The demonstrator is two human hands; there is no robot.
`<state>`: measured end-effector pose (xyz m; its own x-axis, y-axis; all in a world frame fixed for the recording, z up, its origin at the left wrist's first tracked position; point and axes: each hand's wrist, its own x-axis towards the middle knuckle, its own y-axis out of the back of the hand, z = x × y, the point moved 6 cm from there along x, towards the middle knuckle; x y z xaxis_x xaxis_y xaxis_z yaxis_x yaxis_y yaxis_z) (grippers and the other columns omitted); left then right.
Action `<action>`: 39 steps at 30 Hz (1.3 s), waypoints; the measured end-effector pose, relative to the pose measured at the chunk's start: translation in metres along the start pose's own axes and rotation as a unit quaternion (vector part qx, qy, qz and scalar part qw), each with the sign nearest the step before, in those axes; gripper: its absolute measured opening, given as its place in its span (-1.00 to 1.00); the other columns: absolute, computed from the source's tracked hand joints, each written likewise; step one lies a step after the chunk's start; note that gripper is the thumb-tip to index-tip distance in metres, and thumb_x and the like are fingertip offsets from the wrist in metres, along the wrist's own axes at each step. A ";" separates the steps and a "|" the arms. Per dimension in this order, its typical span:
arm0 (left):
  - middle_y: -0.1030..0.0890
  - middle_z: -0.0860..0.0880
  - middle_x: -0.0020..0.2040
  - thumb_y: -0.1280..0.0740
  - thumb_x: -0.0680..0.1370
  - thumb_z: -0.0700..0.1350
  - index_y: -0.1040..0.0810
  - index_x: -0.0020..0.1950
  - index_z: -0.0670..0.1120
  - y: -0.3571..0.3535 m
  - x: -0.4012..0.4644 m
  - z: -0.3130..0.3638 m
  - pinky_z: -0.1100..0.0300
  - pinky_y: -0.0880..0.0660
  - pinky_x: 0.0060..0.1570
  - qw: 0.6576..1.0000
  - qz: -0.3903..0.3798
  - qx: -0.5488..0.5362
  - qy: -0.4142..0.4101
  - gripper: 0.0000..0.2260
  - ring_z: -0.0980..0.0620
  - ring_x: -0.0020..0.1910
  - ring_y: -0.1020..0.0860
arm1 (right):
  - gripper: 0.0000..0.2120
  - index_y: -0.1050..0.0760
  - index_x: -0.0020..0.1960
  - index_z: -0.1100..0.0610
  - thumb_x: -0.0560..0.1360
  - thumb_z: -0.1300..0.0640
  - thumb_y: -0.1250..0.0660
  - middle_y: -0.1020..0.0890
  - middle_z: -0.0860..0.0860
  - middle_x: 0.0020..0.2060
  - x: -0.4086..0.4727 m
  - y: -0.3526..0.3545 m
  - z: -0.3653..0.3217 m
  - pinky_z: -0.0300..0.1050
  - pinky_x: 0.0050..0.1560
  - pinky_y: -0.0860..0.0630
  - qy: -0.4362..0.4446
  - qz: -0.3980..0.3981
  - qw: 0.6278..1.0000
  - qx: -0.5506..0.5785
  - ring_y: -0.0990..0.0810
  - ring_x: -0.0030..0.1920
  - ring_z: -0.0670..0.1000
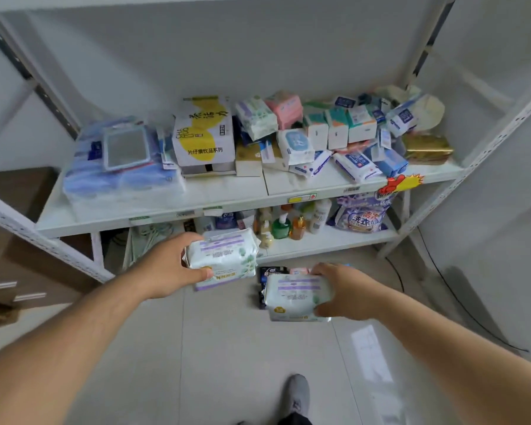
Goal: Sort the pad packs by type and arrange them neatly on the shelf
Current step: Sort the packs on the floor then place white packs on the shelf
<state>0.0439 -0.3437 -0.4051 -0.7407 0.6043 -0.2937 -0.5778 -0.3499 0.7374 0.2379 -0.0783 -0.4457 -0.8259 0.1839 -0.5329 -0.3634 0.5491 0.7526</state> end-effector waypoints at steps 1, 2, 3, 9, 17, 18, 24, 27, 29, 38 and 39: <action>-0.57 0.12 0.13 -0.61 0.32 0.01 -0.50 0.22 0.13 -0.013 0.009 -0.011 0.32 -0.44 -0.03 1.000 -0.005 0.003 0.014 -0.47 0.14 0.05 -0.57 | -0.35 -0.38 0.31 -0.12 0.29 -0.13 -0.54 -0.53 -0.10 0.17 0.008 -0.010 0.008 -0.07 0.06 -0.54 -0.004 -0.007 1.000 0.002 -0.52 0.04 -0.01; -0.55 0.10 0.15 -0.60 0.32 -0.01 -0.49 0.25 0.12 -0.026 0.018 -0.019 0.33 -0.42 -0.04 1.000 -0.008 0.004 0.025 -0.45 0.13 0.05 -0.56 | -0.35 -0.37 0.32 -0.11 0.30 -0.12 -0.52 -0.52 -0.10 0.18 0.017 -0.021 0.015 -0.09 0.04 -0.53 -0.007 -0.015 1.000 0.006 -0.50 0.03 -0.02; -0.53 0.09 0.16 -0.59 0.34 -0.03 -0.47 0.28 0.09 -0.039 0.027 -0.028 0.34 -0.40 -0.06 0.999 -0.011 0.007 0.036 -0.44 0.12 0.05 -0.54 | -0.35 -0.36 0.34 -0.11 0.31 -0.10 -0.51 -0.52 -0.10 0.19 0.026 -0.031 0.021 -0.11 0.02 -0.51 -0.009 -0.023 1.000 0.009 -0.49 0.01 -0.02; -0.40 0.08 0.27 -0.49 0.36 -0.01 -0.36 0.41 0.07 -0.120 0.079 -0.096 0.26 -0.39 0.07 0.993 -0.063 0.034 0.097 -0.35 0.11 0.12 -0.46 | -0.34 -0.30 0.39 -0.06 0.35 -0.06 -0.46 -0.48 -0.07 0.26 0.095 -0.095 0.042 -0.12 0.02 -0.51 0.010 -0.062 0.998 -0.012 -0.53 0.09 0.03; -0.41 0.13 0.23 -0.46 0.38 -0.06 -0.39 0.38 0.09 -0.213 0.156 -0.215 0.31 -0.40 0.00 0.989 -0.090 0.021 0.116 -0.42 0.14 0.05 -0.49 | -0.37 -0.27 0.44 0.00 0.45 -0.01 -0.44 -0.45 -0.04 0.30 0.224 -0.192 0.047 -0.08 0.14 -0.53 0.004 -0.068 0.997 -0.042 -0.52 0.17 0.04; -0.42 0.13 0.22 -0.46 0.38 -0.07 -0.40 0.37 0.09 -0.227 0.168 -0.235 0.31 -0.40 0.00 0.989 -0.085 0.020 0.118 -0.43 0.14 0.04 -0.49 | -0.38 -0.27 0.44 0.01 0.46 0.00 -0.44 -0.45 -0.04 0.29 0.245 -0.209 0.049 -0.08 0.14 -0.53 0.006 -0.070 0.996 -0.046 -0.52 0.17 0.04; -0.46 0.08 0.22 -0.48 0.38 -0.05 -0.43 0.34 0.09 -0.323 0.242 -0.356 0.24 -0.44 0.02 0.990 -0.072 0.027 0.120 -0.46 0.10 0.06 -0.50 | -0.40 -0.32 0.42 0.06 0.44 0.04 -0.45 -0.40 -0.01 0.26 0.369 -0.328 0.076 0.04 0.13 -0.59 0.010 -0.062 0.996 -0.066 -0.55 0.15 0.10; -0.42 0.08 0.29 -0.47 0.42 -0.06 -0.39 0.42 0.07 -0.376 0.285 -0.405 0.23 -0.43 0.12 0.991 -0.071 0.027 0.110 -0.41 0.11 0.11 -0.46 | -0.43 -0.34 0.38 0.08 0.42 0.07 -0.44 -0.33 0.01 0.27 0.425 -0.379 0.092 0.06 0.06 -0.61 0.012 -0.055 0.995 -0.078 -0.58 0.08 0.14; -0.41 0.07 0.32 -0.47 0.43 -0.07 -0.37 0.45 0.07 -0.408 0.316 -0.432 0.22 -0.42 0.18 0.992 -0.072 0.030 0.098 -0.39 0.10 0.15 -0.45 | -0.43 -0.33 0.39 0.08 0.43 0.10 -0.44 -0.30 0.03 0.30 0.460 -0.410 0.101 0.02 0.02 -0.59 0.016 -0.049 0.994 -0.092 -0.59 0.08 0.17; -0.42 0.04 0.17 -0.52 0.39 -0.11 -0.44 0.37 0.11 -0.510 0.448 -0.519 0.29 -0.35 0.18 0.997 -0.063 0.023 0.047 -0.42 0.06 0.17 -0.48 | -0.49 -0.36 0.37 0.08 0.47 0.03 -0.40 -0.39 0.07 0.26 0.594 -0.500 0.133 0.01 -0.06 -0.49 0.086 0.001 0.984 -0.156 -0.57 0.11 0.20; -0.43 0.03 0.17 -0.52 0.39 -0.11 -0.45 0.37 0.09 -0.517 0.458 -0.526 0.28 -0.36 0.19 0.997 -0.060 0.022 0.046 -0.42 0.06 0.17 -0.48 | -0.50 -0.37 0.36 0.08 0.48 0.00 -0.40 -0.42 0.07 0.26 0.604 -0.504 0.135 0.02 0.03 -0.48 0.099 0.012 0.979 -0.176 -0.54 0.16 0.19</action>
<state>-0.1770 -0.2623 -1.2405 -0.6969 0.5711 -0.4337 -0.6496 -0.2466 0.7191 -0.0198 -0.1337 -1.1996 -0.8907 0.0127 -0.4544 -0.4403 0.2244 0.8694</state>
